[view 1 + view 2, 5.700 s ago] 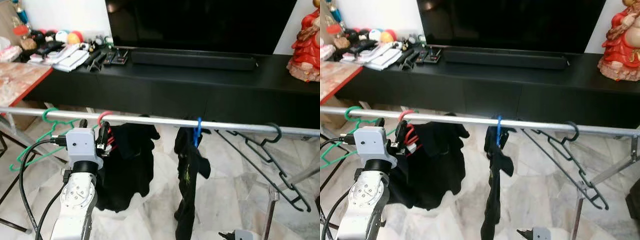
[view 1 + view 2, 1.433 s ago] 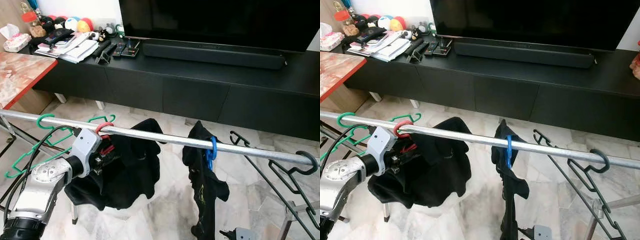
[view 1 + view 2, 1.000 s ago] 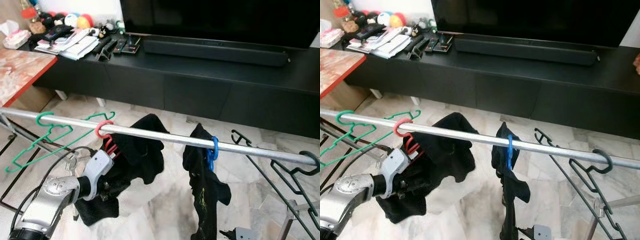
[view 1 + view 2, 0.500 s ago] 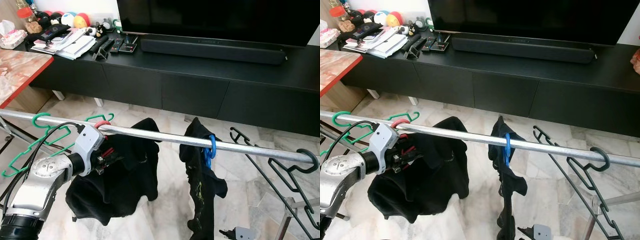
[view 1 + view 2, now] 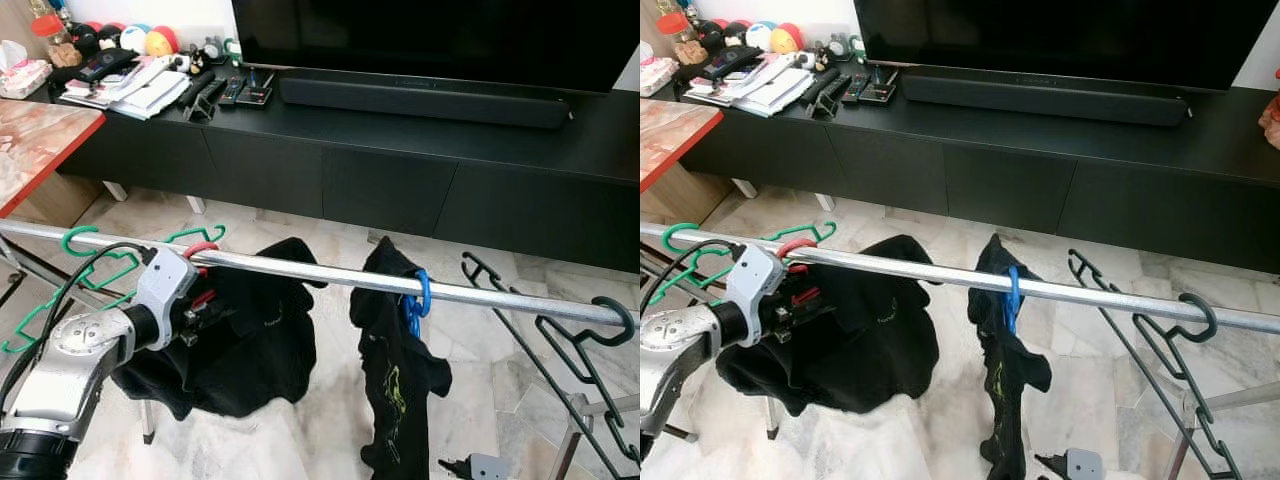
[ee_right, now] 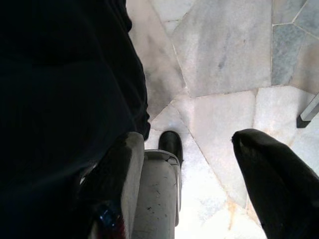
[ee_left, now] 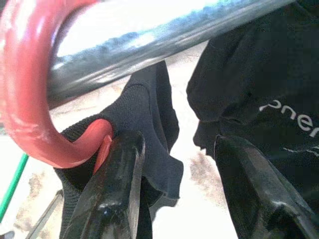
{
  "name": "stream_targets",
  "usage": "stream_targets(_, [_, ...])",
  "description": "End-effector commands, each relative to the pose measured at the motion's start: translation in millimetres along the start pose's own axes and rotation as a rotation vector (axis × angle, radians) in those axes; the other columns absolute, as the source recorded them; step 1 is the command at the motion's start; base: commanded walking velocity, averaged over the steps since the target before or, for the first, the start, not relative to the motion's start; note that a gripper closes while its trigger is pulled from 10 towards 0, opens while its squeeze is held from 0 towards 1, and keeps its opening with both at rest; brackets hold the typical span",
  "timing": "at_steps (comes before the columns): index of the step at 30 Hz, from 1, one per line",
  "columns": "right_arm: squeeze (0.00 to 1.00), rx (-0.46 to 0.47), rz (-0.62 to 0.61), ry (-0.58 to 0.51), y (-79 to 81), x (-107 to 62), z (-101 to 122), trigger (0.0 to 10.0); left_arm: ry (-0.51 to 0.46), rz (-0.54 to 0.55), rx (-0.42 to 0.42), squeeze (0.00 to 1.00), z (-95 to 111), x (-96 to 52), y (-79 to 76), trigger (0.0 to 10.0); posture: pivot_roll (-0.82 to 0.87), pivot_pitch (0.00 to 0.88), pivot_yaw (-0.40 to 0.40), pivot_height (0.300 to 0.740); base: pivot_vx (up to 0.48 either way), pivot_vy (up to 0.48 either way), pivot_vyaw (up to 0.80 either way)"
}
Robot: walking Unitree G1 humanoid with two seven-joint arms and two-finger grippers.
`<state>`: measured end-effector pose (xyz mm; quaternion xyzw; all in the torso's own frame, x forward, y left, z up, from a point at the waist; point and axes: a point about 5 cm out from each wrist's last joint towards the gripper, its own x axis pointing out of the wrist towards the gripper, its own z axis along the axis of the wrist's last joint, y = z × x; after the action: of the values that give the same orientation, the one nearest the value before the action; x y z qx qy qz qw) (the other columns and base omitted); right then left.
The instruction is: Hang hanger
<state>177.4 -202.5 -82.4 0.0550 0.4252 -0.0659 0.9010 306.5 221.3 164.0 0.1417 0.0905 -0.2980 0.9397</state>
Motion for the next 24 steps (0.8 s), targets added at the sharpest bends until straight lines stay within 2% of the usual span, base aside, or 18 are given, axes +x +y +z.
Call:
stream_targets(1, [0.0,0.012,-0.001,0.029,-0.2,-2.3,-10,10.0,0.014,0.04,0.012,0.0,-2,-8.6,8.6,10.0,0.03,0.214,0.061,0.74,0.0,0.0,0.0])
stream_targets(6, [0.0,0.012,-0.002,0.028,-0.5,-2.4,-10,10.0,0.01,0.061,0.018,0.0,0,-11.1,12.6,10.0,0.03,0.215,0.059,0.74,0.0,0.0,0.0])
stream_targets(13, [0.0,0.009,0.001,0.031,-0.4,-2.3,-10,10.0,0.088,-0.017,0.037,0.0,-4,-21.6,11.1,10.0,0.03,0.217,0.059,0.74,0.0,0.0,0.0])
stream_targets(19, [0.0,0.01,0.002,0.031,-0.2,-2.3,-10,10.0,0.074,0.041,0.048,0.0,1,-25.7,20.6,10.0,0.04,0.217,0.058,0.74,0.0,0.0,0.0])
stream_targets(24, [0.0,0.009,0.004,0.032,-0.4,-2.4,-10,10.0,0.07,0.034,0.037,0.0,2,-25.0,18.9,10.0,0.04,0.216,0.059,0.74,0.0,0.0,0.0])
